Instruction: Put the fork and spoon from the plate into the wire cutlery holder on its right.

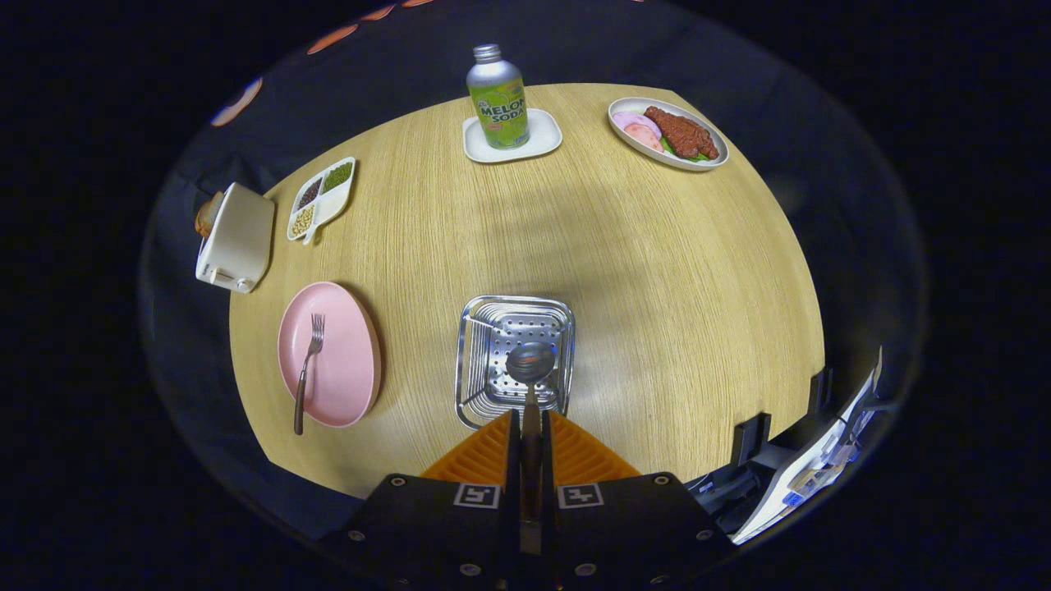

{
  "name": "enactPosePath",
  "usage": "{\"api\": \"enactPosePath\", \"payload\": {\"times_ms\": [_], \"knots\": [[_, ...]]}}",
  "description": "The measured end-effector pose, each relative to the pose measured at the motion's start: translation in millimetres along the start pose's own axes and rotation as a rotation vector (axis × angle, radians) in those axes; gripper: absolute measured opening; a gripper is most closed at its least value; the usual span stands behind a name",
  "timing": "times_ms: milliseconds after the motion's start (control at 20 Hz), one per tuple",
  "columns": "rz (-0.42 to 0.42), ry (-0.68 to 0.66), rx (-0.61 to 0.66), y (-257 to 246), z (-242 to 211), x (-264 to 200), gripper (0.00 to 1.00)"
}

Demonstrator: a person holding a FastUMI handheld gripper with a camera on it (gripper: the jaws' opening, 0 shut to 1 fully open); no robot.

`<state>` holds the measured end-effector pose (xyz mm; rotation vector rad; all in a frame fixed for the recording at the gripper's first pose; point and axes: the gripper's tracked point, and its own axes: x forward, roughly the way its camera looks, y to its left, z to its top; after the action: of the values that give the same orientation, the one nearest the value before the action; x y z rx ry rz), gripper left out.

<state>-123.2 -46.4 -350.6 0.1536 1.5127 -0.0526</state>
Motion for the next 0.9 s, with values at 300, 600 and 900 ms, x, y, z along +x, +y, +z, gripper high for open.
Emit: {"api": "enactPosePath", "payload": {"times_ms": [300, 600, 900], "knots": [[0.025, -0.189, 0.01, 13.9, 36.3, -13.5, 0.13], [0.092, -0.507, -0.002, 40.1, 82.8, -57.8, 0.27], [0.08, -0.82, -0.034, 59.1, 113.4, -107.4, 0.69]]}}
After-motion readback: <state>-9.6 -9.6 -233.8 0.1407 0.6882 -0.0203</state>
